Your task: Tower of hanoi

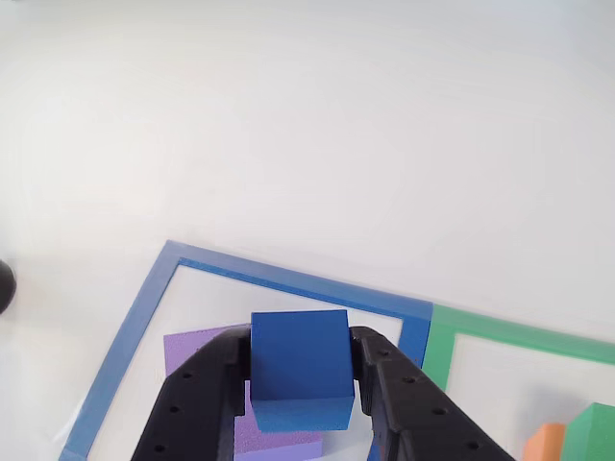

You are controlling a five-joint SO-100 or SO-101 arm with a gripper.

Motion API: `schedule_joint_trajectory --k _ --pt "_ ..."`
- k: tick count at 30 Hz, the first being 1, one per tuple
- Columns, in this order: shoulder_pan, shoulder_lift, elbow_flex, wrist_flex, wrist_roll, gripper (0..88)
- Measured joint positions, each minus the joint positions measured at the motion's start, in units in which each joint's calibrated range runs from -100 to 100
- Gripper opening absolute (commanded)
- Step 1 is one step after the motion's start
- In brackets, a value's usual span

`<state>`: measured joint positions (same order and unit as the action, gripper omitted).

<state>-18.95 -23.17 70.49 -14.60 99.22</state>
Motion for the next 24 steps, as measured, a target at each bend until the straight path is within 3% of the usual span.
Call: schedule_joint_trajectory --k 10,24 --pt "-2.04 14.69 0.52 -18.12 0.00 2.5" --pt "-2.92 26.03 -2.32 -26.59 0.00 3.2"
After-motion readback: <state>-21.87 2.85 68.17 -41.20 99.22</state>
